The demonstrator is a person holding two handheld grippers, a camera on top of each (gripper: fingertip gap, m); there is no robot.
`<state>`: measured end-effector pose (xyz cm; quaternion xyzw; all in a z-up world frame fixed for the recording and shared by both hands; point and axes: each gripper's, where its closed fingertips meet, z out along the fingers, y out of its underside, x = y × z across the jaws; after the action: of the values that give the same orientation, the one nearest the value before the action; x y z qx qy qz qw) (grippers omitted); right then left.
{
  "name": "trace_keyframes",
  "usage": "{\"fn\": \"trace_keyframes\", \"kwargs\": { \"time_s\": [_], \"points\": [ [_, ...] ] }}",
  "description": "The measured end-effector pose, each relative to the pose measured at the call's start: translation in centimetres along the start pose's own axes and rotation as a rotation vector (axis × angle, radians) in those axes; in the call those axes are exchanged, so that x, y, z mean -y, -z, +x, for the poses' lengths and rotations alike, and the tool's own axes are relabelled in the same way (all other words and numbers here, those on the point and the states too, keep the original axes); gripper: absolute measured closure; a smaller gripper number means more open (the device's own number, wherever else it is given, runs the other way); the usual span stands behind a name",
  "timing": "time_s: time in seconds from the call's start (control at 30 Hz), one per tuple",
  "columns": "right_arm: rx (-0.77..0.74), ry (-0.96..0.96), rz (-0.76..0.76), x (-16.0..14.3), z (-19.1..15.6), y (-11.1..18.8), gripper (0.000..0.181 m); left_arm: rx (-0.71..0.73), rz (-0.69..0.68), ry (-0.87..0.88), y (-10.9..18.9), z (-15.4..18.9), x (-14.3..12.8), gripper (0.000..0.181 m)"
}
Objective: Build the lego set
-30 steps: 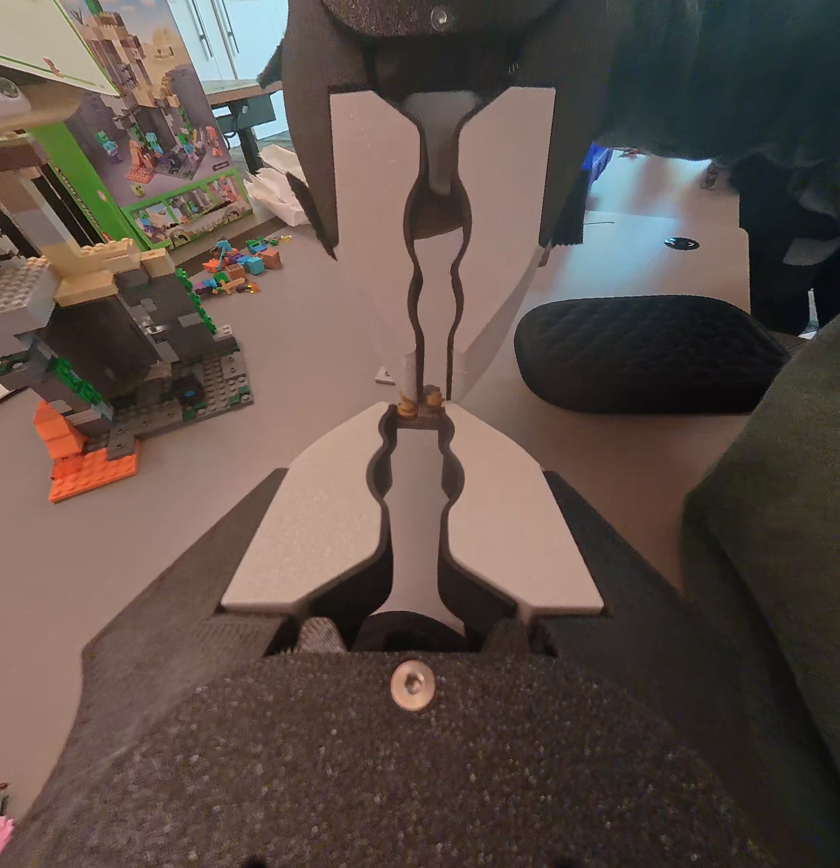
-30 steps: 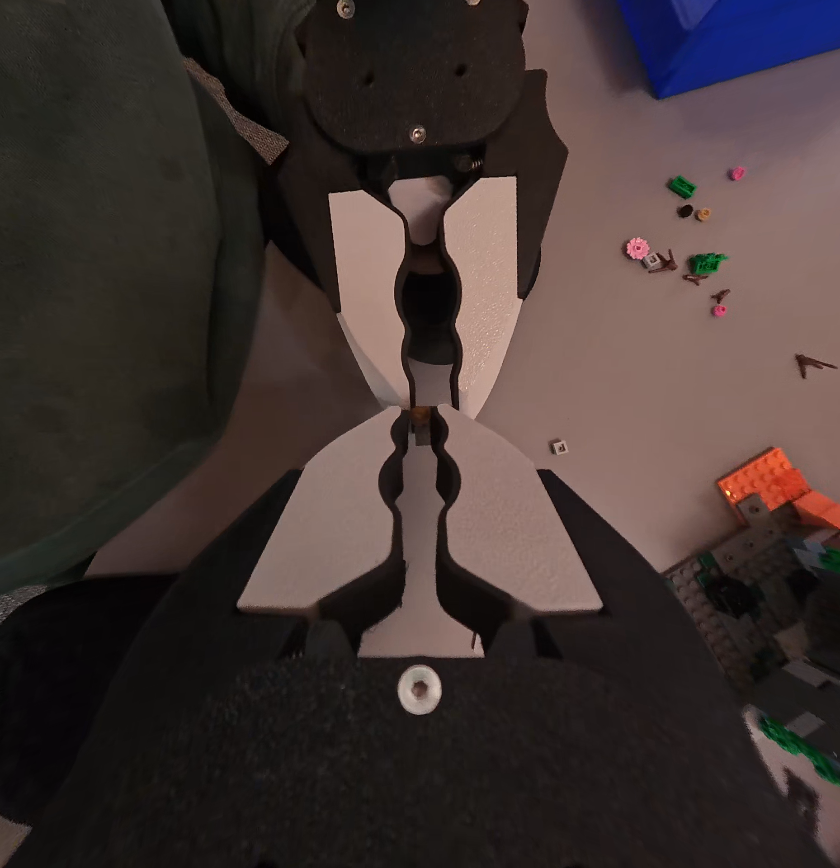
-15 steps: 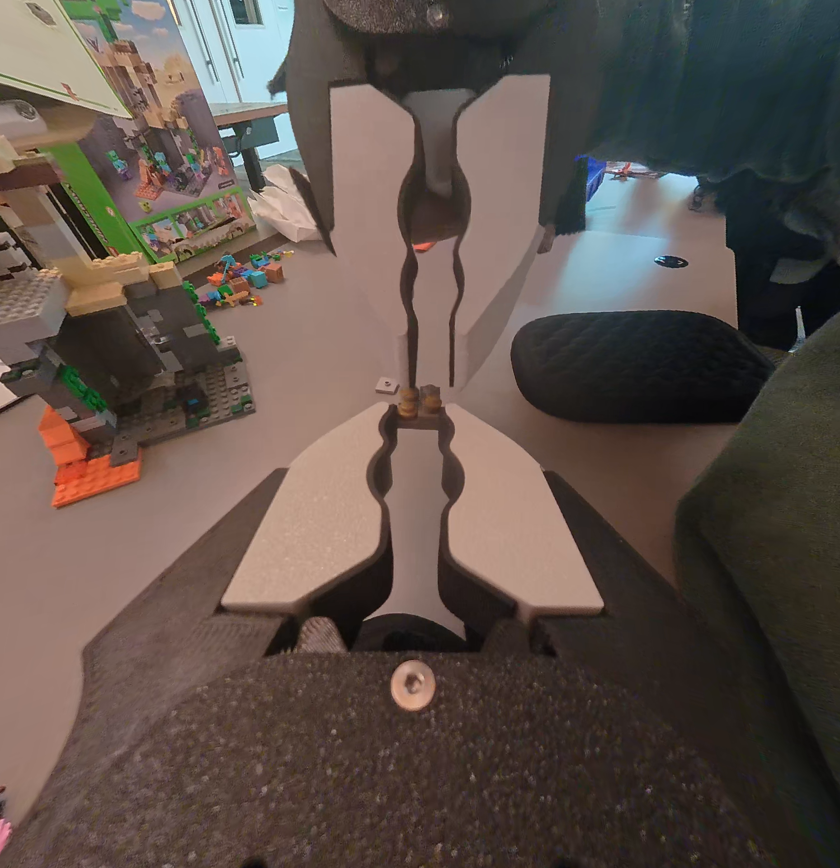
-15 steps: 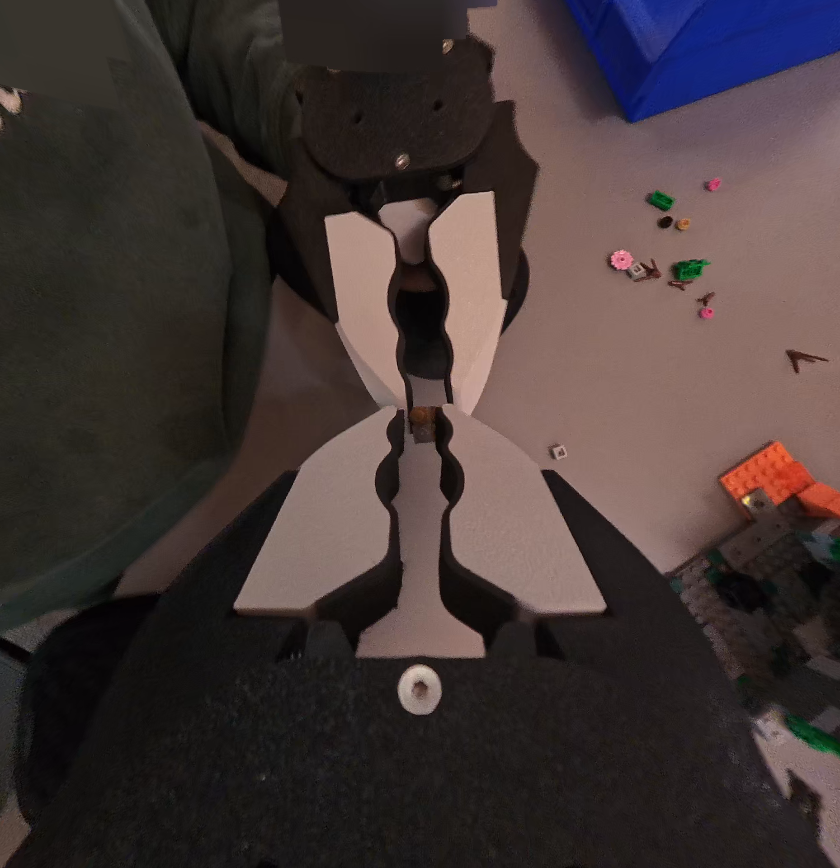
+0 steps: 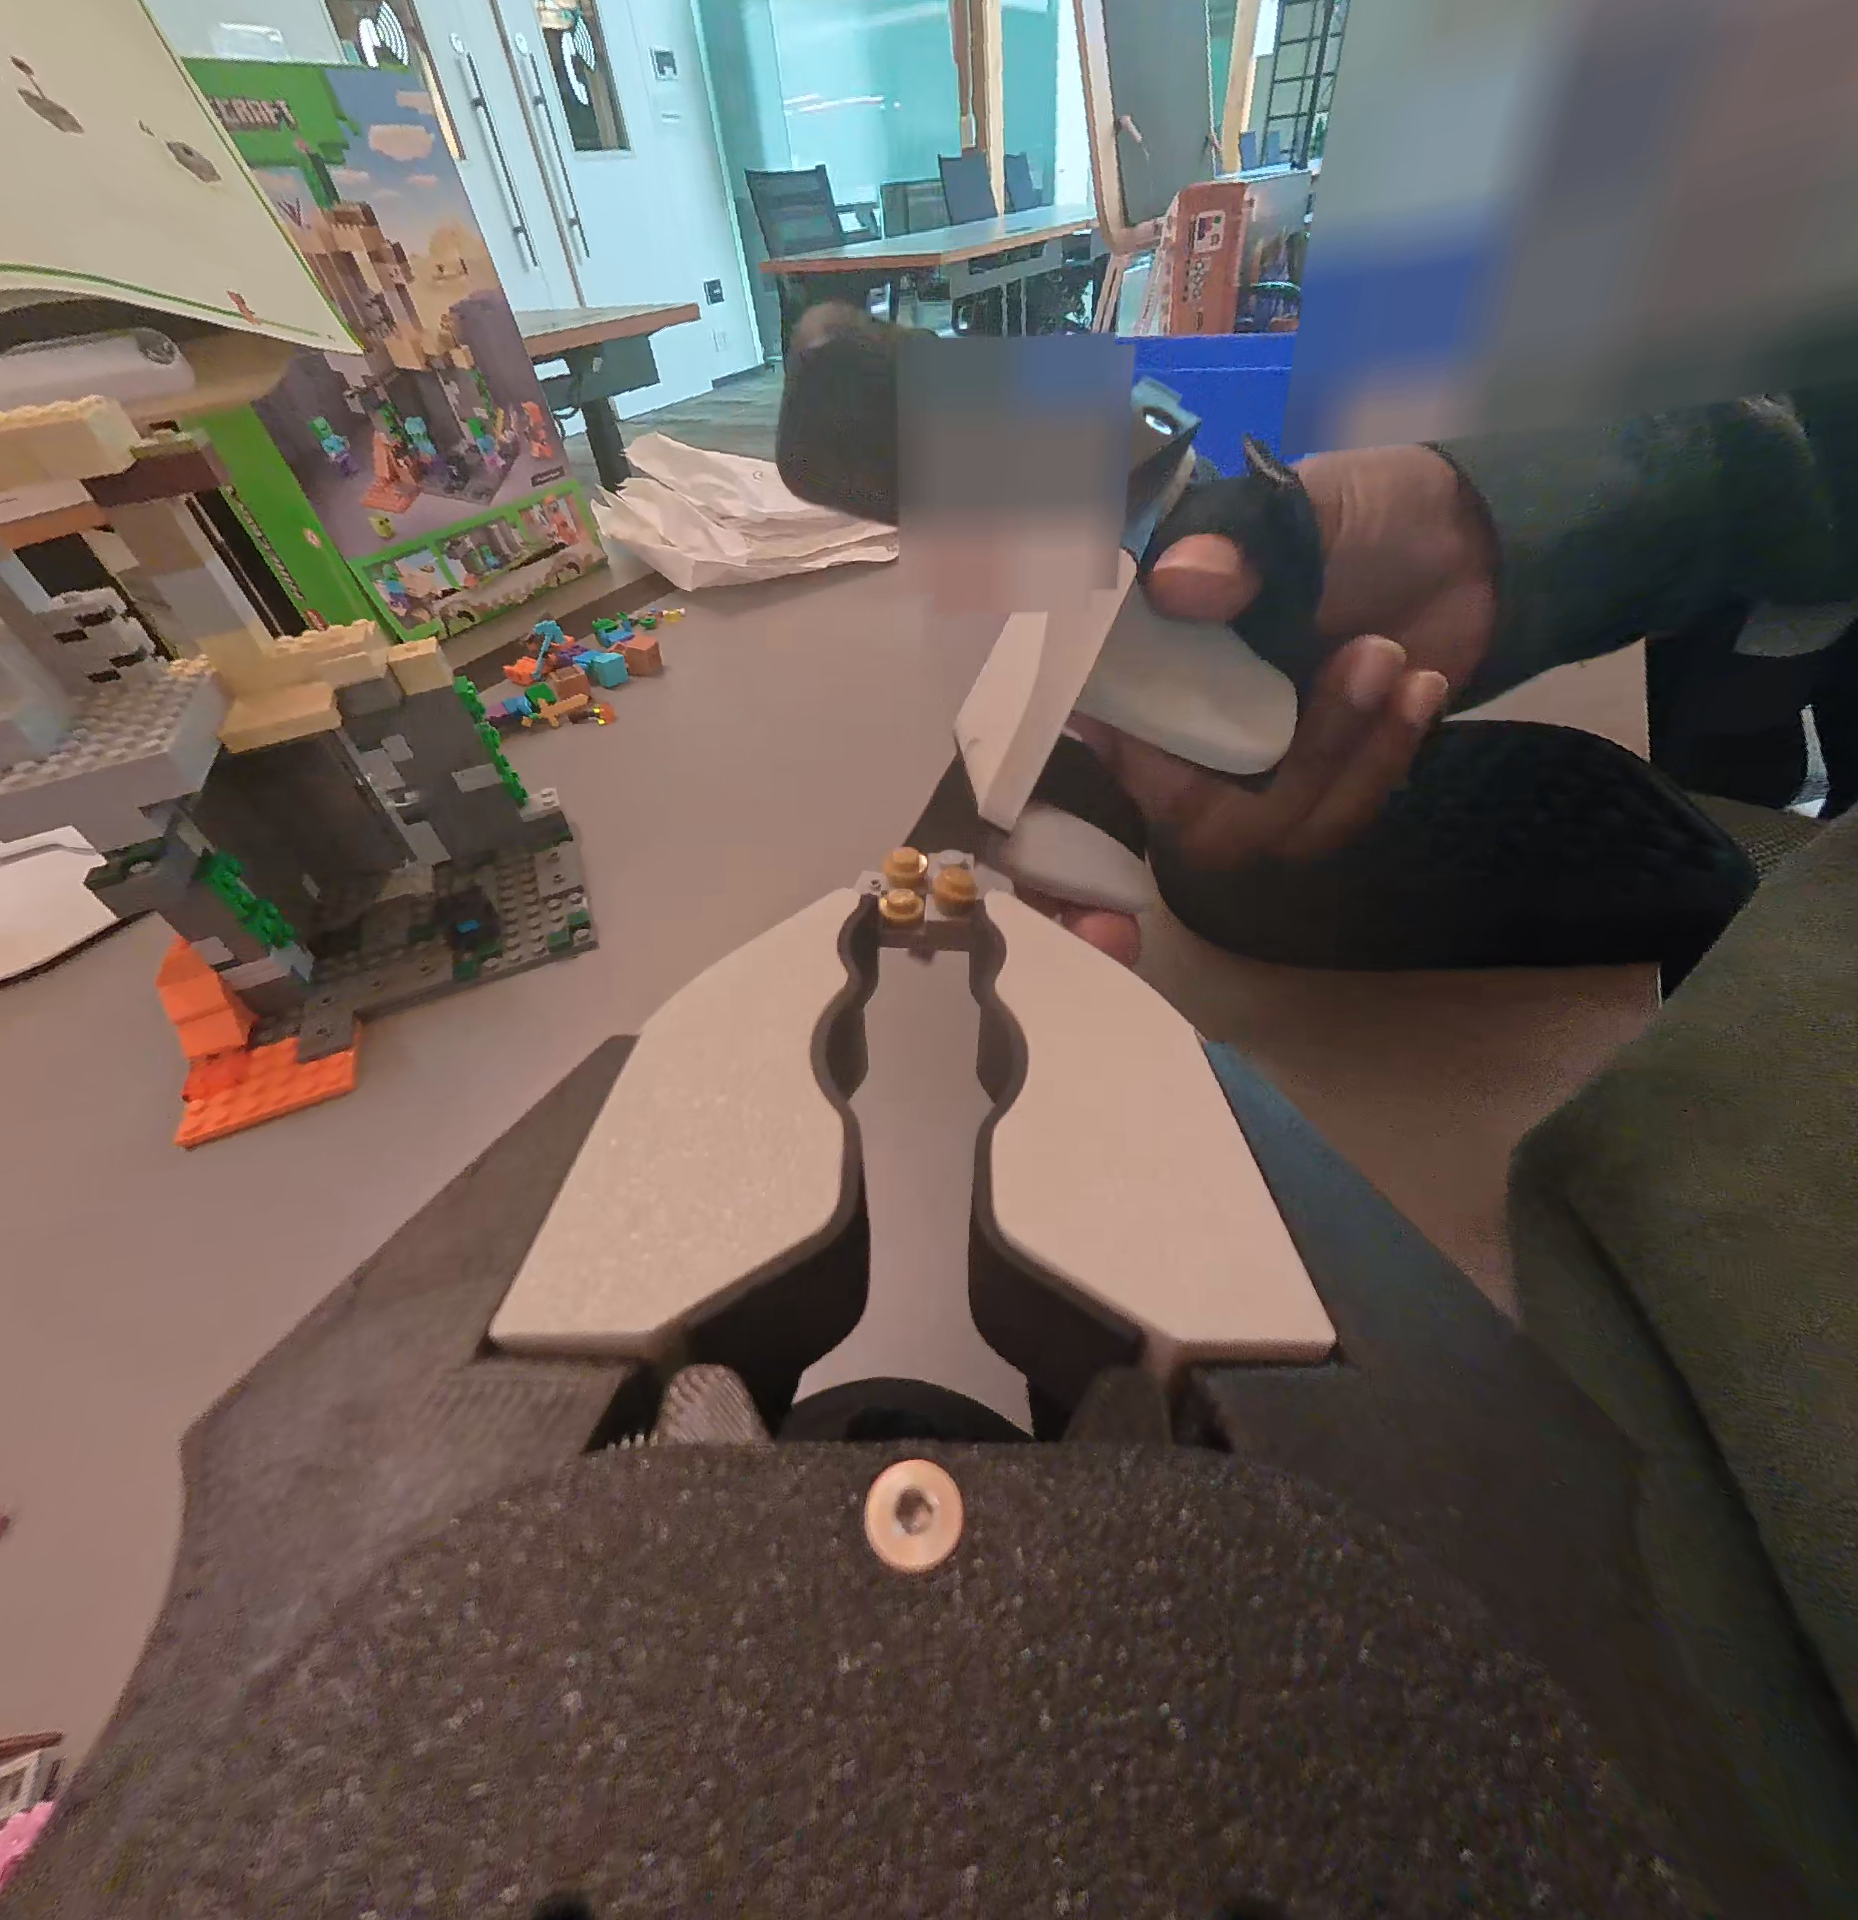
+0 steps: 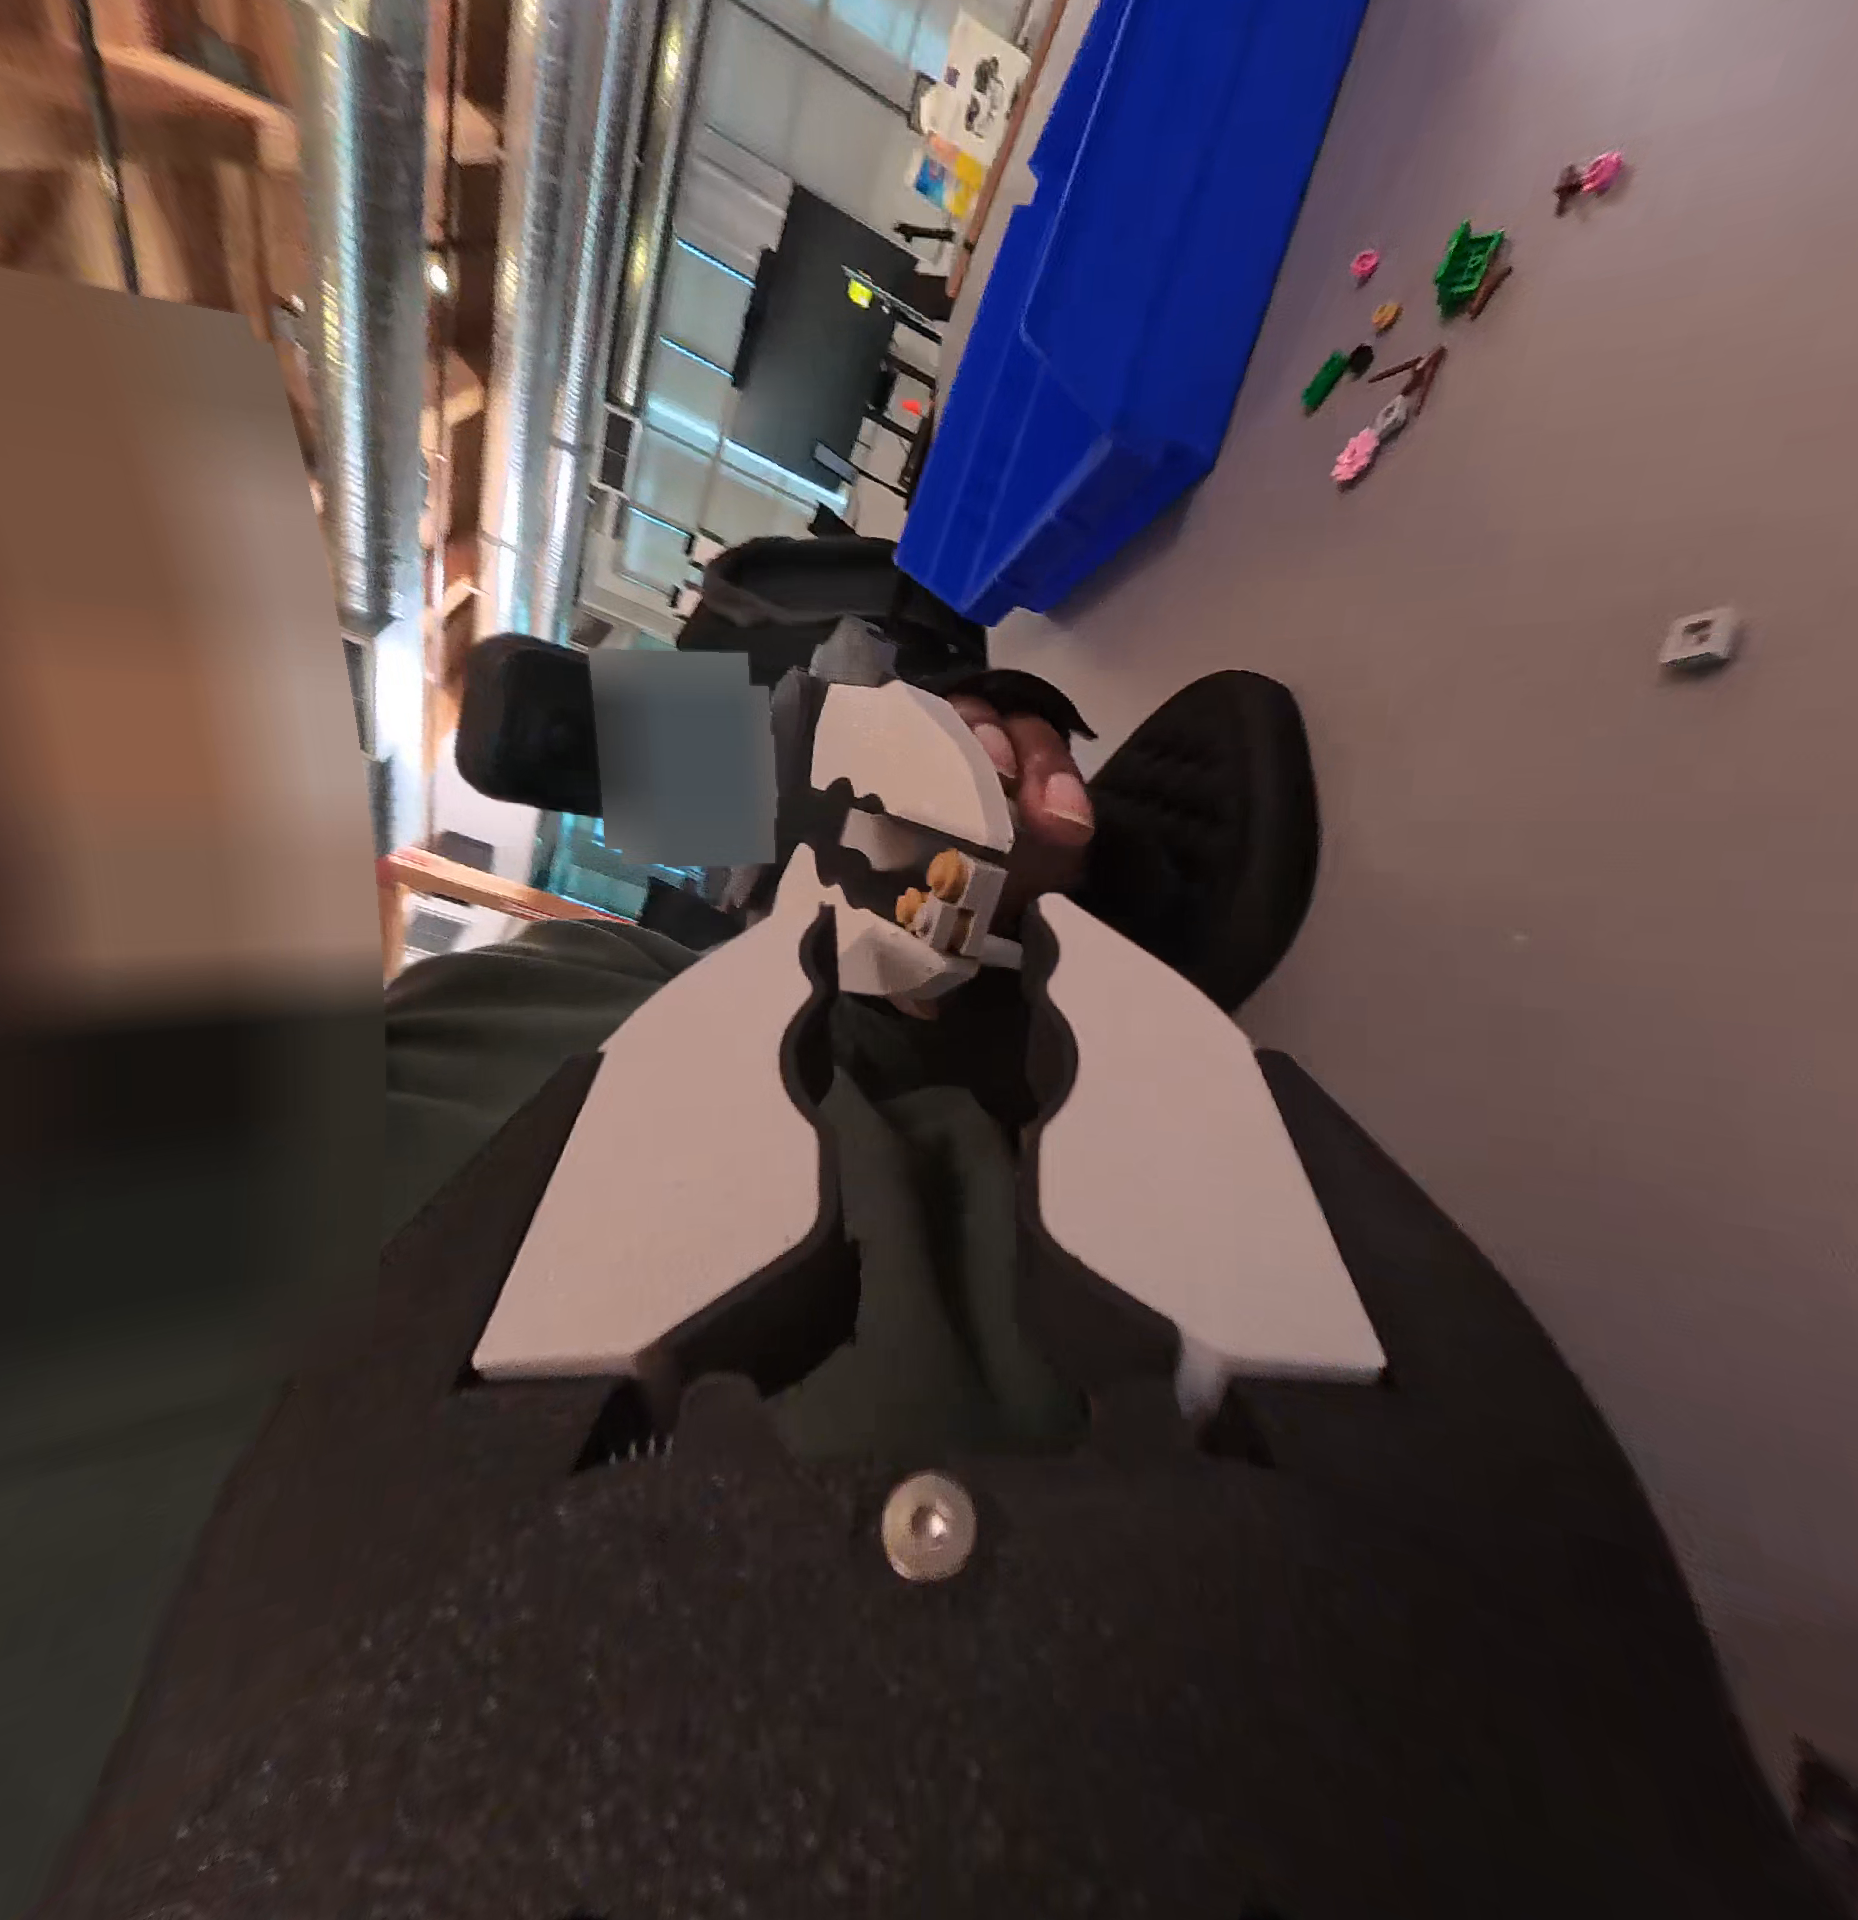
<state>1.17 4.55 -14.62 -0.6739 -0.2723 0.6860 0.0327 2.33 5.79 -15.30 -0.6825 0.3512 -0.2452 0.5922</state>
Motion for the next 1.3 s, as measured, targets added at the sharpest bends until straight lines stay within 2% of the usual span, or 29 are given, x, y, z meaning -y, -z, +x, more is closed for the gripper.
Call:
{"fn": "trace_keyframes", "kwargs": {
  "time_s": [0.4,0.63,0.77,0.97,1.13,1.3],
  "points": [
    [0.077,-0.070,0.026,-0.3,-0.3,-0.9,0.167,0.011,0.000,-0.040,0.0,0.3,0.1,0.165],
    [0.119,-0.027,0.052,-0.7,-0.6,-0.7,0.169,0.044,0.010,-0.164,0.1,0.8,0.4,0.165],
    [0.141,0.058,0.061,-0.9,-1.3,-0.6,0.169,0.059,0.045,-0.221,0.2,1.2,1.0,0.165],
    [0.263,0.157,0.049,-1.5,-3.6,-0.5,0.170,0.064,0.169,-0.312,1.0,2.2,2.9,0.161],
    [0.339,0.144,0.054,-1.6,-4.3,-0.4,0.170,0.063,0.236,-0.374,1.5,2.9,3.8,0.159],
    [0.371,0.103,0.062,-1.9,-4.4,-0.6,0.169,0.075,0.235,-0.409,1.5,3.0,3.8,0.165]
  ]
}}
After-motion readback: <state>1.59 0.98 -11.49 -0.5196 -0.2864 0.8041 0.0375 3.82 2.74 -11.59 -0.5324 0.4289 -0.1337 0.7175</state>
